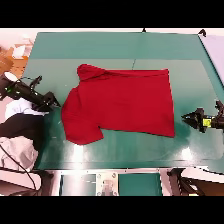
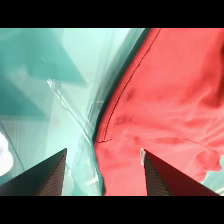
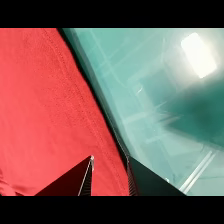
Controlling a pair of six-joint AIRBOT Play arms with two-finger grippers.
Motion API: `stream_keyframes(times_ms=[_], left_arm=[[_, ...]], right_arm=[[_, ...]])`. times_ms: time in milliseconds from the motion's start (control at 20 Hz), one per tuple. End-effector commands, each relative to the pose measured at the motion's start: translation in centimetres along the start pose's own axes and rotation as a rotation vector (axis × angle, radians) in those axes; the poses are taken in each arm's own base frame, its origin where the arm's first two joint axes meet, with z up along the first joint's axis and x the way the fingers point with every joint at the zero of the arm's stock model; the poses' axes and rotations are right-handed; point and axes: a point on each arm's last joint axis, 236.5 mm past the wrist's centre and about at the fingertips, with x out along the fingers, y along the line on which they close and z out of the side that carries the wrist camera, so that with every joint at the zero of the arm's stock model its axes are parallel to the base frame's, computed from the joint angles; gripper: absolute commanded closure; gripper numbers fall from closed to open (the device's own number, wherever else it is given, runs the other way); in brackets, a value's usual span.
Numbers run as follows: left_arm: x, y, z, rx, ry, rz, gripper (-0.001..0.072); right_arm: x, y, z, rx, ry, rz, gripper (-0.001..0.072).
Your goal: Fold the shirts.
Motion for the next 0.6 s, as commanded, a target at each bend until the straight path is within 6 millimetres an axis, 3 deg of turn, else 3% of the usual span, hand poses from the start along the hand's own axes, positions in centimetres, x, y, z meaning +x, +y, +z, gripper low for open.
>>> stream_keyframes(times_ms=[0,300,350,450,500,550], left_arm=[[1.3,0.0,0.1,-0.01,-0.023,0.004,0.0147],[5.5,-3.5,-1.0,0.066,0.003,-0.083,0.0148],[5.7,-4.1,-1.0,0.078,0.0,-0.1,0.019],[5.3,-5.1,-0.4,0.099,-0.024,-0.141,0.0409],[5.2,-5.1,-0.3,0.114,-0.025,-0.137,0.0557],[5.1,-4.9,-0.3,0.121,-0.024,-0.127,0.0634]], right_arm=[[0.0,0.0,0.0,0.0,0.001,-0.001,0.0443],[0.0,0.1,-0.3,0.0,0.011,0.004,0.043],[0.0,0.1,-0.4,0.0,0.015,0.006,0.0403],[0.0,-0.2,-0.7,-0.005,0.029,-0.006,0.0403],[0.0,-0.9,-1.1,-0.01,0.046,-0.037,0.0401],[-0.1,-2.1,-1.6,-0.005,0.069,-0.088,0.0352]])
